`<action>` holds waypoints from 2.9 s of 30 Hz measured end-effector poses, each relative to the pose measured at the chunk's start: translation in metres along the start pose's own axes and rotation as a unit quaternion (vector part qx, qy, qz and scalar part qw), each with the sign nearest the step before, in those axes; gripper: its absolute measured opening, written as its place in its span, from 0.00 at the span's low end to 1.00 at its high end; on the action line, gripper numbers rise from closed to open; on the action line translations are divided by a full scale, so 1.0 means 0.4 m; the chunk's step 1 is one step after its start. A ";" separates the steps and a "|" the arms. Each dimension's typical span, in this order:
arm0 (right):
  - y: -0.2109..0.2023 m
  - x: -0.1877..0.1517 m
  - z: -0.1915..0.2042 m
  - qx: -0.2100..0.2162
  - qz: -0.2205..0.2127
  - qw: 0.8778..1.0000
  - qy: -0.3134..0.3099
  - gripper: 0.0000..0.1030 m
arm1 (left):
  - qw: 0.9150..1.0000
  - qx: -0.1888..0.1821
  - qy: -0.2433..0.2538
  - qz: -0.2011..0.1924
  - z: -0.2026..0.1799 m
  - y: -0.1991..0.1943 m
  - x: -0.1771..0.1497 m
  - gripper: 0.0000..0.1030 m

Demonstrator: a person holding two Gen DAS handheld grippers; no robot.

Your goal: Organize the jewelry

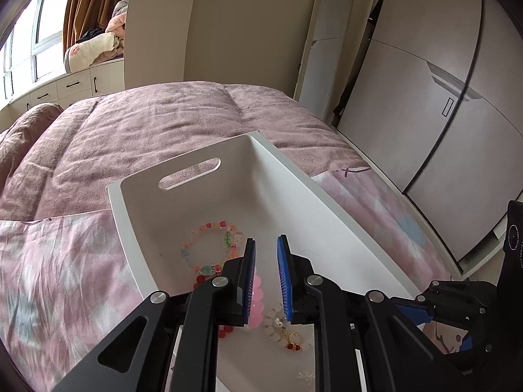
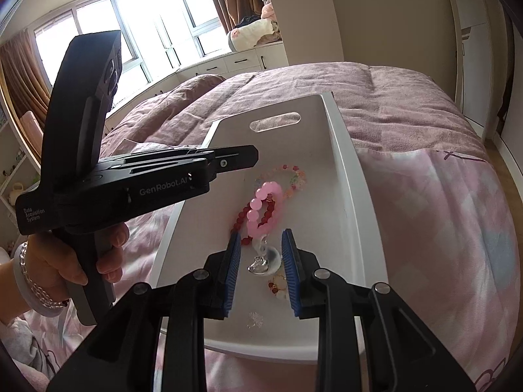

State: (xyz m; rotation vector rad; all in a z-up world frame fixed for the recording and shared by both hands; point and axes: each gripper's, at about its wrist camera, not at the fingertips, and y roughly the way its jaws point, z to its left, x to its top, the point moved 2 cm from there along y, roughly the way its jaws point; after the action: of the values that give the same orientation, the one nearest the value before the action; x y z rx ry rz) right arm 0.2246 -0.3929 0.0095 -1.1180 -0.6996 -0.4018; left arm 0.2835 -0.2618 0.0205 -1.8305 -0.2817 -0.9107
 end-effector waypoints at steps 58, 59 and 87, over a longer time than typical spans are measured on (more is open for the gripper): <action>-0.208 -0.132 0.193 -0.136 -0.111 0.982 -0.075 0.95 | 0.961 0.210 0.062 -0.166 -0.019 -0.417 -0.290 0.93; -0.204 -0.135 0.190 -0.136 -0.110 0.982 -0.076 0.95 | 0.961 0.208 0.069 -0.167 -0.029 -0.410 -0.300 0.93; -0.194 -0.150 0.193 -0.145 -0.120 0.977 -0.097 0.95 | 0.971 0.186 0.050 -0.141 -0.031 -0.358 -0.316 0.93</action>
State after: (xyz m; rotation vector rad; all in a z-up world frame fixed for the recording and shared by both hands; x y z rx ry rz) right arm 0.1097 -0.3560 0.0405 -1.3655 -0.9762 -0.6207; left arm 0.1098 -0.1823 0.0338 -1.4141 -0.6197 -1.0613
